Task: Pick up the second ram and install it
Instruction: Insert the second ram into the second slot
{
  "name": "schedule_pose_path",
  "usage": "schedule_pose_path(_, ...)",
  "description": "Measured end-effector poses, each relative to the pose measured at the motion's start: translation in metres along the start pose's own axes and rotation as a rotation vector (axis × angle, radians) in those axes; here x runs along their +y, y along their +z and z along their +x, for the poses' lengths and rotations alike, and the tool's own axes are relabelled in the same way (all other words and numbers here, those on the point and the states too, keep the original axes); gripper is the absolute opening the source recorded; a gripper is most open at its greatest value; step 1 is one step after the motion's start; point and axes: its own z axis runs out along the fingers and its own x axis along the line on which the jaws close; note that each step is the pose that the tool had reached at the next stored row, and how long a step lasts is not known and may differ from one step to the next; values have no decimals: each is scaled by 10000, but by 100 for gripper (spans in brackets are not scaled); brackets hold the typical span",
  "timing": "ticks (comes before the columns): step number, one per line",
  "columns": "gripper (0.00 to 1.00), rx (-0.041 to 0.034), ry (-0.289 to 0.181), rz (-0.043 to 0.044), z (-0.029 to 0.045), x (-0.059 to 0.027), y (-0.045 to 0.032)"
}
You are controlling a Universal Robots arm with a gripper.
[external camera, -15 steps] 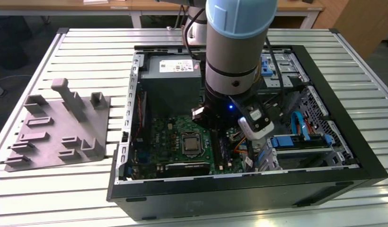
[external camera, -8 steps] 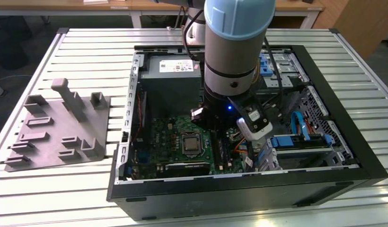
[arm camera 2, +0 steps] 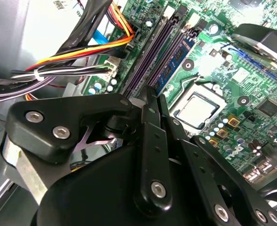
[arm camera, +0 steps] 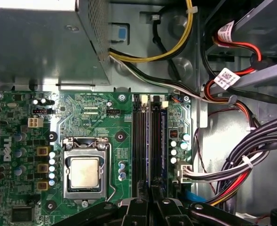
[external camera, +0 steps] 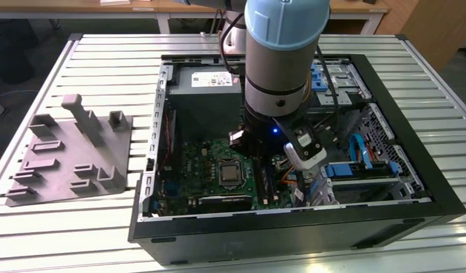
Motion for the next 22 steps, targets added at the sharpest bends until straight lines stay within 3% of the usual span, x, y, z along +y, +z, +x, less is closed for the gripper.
schedule_pose_path(22,14,-3,66,12,26,-3,79)
